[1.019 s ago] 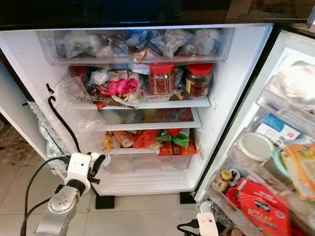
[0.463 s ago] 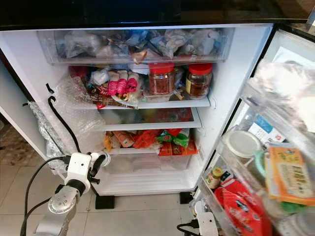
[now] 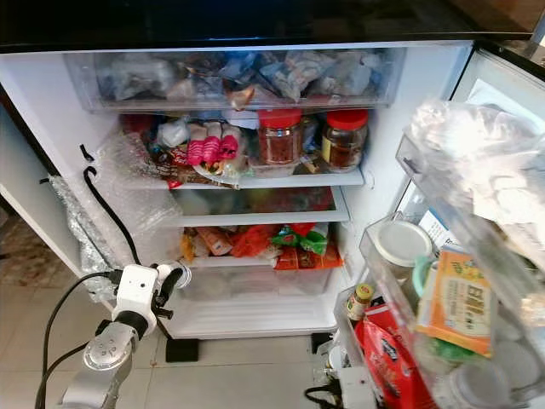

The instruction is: Restocking fridge

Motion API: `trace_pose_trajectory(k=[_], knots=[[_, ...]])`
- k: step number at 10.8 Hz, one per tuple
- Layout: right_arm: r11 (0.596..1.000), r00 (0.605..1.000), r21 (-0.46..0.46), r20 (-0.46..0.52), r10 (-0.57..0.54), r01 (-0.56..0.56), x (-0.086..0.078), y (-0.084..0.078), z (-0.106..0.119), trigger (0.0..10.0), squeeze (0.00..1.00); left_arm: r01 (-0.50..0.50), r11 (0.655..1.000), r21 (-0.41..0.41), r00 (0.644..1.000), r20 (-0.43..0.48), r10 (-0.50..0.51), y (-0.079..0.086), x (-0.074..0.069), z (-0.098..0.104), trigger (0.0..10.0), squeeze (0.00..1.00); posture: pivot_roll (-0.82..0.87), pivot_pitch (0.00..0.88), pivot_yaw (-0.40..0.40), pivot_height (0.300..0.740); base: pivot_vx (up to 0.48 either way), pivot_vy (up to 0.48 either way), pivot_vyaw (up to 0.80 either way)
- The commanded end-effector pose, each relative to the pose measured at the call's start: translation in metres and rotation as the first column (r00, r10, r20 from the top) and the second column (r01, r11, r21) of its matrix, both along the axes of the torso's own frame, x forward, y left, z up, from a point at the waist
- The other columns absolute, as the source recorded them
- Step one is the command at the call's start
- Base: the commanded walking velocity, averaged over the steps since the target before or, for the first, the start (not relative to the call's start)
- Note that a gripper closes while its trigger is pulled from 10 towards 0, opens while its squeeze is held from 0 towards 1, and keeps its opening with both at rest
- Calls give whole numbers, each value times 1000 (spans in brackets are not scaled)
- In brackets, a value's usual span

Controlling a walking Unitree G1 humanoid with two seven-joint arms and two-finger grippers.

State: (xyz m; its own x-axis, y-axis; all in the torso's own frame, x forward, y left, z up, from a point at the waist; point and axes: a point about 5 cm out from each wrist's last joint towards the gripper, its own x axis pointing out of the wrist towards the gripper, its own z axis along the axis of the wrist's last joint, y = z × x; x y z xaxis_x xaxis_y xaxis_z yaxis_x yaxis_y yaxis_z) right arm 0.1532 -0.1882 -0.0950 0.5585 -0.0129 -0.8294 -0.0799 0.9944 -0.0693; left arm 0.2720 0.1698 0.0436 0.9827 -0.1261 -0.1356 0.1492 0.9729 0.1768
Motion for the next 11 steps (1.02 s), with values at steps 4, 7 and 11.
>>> trace_pose_trajectory(k=[4, 7, 11], knots=[[996, 999, -82, 1, -35, 34, -1, -13, 1, 10000, 0, 1, 1000, 6, 999, 33, -1, 2, 3, 7, 10000, 0, -86, 28, -10, 740, 0, 0, 0], [997, 999, -75, -1, -32, 32, -2, -13, 1, 10000, 0, 2, 1000, 6, 999, 32, -2, 2, 3, 7, 10000, 0, -86, 28, -9, 740, 0, 0, 0], [998, 1000, -54, -3, -20, 20, -1, -11, 1, 10000, 0, 26, 1000, -15, 999, 25, -26, -1, 3, 6, 10000, 0, -85, 29, -9, 740, 0, 0, 0]])
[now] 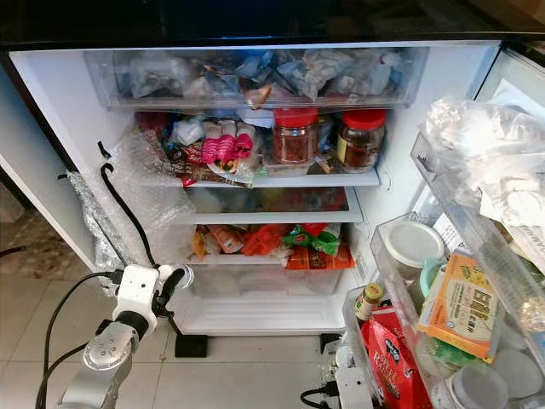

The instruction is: Restocking fridge

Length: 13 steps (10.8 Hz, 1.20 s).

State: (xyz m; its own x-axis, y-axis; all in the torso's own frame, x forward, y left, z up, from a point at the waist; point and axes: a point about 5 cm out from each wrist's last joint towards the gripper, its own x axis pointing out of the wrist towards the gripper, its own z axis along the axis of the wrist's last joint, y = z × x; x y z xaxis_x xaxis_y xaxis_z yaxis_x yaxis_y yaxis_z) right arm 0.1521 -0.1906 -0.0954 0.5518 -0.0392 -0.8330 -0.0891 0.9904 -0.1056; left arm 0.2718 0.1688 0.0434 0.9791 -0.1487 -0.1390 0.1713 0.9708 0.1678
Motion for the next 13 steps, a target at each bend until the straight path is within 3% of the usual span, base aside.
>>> trace_pose_trajectory(k=[1, 13], knots=[[999, 1000, -16, 5, -29, 29, 0, -9, 1, 10000, 0, 5, 1000, -8, 999, 31, -5, 0, 3, 7, 10000, 0, -85, 29, -9, 740, 0, 0, 0], [1000, 1000, 0, 4, -22, 22, 0, -7, 1, 10000, 0, 27, 1000, -11, 999, 45, -26, -3, 3, 9, 10000, 0, -82, 24, -9, 740, 23, 0, 0]])
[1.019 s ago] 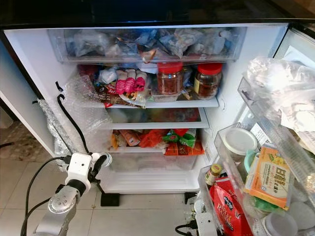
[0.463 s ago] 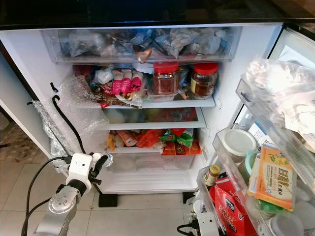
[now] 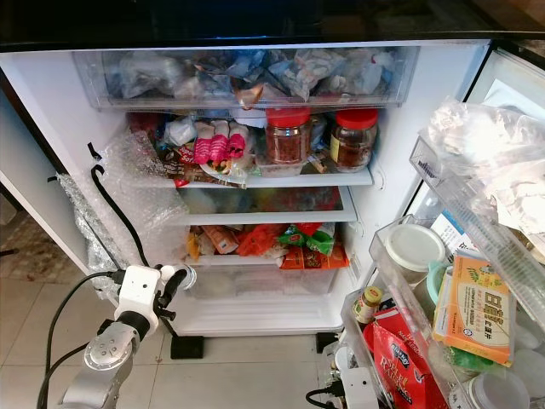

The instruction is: Restocking fridge

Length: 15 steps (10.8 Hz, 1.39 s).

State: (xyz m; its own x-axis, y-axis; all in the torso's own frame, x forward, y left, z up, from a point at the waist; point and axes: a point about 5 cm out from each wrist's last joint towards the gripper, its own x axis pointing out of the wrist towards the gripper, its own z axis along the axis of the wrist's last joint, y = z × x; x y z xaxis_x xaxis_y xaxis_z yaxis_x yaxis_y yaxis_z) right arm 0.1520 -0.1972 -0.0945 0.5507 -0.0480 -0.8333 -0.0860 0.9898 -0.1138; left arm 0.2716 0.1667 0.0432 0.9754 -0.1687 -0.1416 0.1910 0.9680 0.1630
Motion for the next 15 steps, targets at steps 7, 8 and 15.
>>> trace_pose_trajectory(k=[7, 8, 15], knots=[[1000, 1000, 10, 3, -10, 10, -1, 0, 0, 10000, 0, 21, 1000, -7, 998, 51, -20, -2, 3, 10, 10000, 0, -81, 0, -3, 740, 287, 0, 0], [1000, 1000, 9, 3, -9, 9, -1, 0, 0, 10000, 0, 22, 1000, -6, 998, 51, -21, -2, 3, 10, 10000, 0, -81, 0, -3, 740, 289, 0, 0], [1000, 1000, 12, 4, -6, 6, 0, -1, 0, 10000, 0, 31, 999, -21, 999, 43, -30, -3, 0, 8, 10000, 0, -79, 19, -10, 740, 82, 0, 0]])
